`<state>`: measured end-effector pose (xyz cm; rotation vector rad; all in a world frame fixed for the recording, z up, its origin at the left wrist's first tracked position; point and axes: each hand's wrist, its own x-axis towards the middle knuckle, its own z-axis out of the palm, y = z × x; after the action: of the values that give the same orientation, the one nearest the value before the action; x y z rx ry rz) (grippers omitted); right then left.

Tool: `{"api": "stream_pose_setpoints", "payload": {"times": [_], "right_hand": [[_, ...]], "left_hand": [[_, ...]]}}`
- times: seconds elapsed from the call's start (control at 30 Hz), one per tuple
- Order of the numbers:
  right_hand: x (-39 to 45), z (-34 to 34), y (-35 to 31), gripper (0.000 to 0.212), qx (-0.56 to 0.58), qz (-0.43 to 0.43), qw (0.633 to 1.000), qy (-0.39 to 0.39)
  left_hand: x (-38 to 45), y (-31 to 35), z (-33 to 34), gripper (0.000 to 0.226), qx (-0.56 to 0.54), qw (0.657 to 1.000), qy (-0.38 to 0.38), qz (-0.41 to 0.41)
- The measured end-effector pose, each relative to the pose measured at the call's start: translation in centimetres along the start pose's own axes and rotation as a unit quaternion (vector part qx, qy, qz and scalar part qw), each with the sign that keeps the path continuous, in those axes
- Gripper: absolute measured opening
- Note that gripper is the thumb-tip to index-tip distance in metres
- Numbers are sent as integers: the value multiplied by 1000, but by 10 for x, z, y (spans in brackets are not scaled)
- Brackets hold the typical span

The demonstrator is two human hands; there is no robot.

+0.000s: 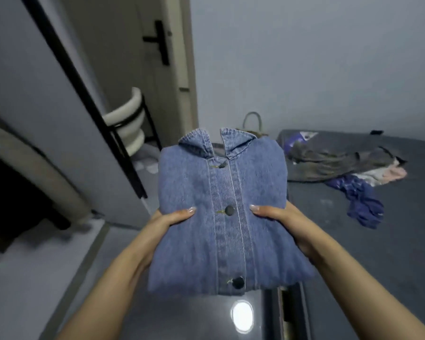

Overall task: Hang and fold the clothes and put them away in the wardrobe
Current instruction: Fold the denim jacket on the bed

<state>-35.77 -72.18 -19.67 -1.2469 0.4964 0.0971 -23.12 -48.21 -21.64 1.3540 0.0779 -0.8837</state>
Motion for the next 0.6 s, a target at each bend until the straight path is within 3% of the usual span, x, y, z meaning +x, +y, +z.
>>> {"api": "stream_pose_setpoints", "payload": {"times": [0.27, 0.6], "right_hand": [[99, 172, -114, 45, -87, -6, 971, -222], [165, 370, -248, 46, -190, 8, 872, -450]], "left_hand": [[-84, 115, -115, 56, -78, 961, 202, 175], [-188, 249, -175, 75, -110, 864, 396, 291]]}}
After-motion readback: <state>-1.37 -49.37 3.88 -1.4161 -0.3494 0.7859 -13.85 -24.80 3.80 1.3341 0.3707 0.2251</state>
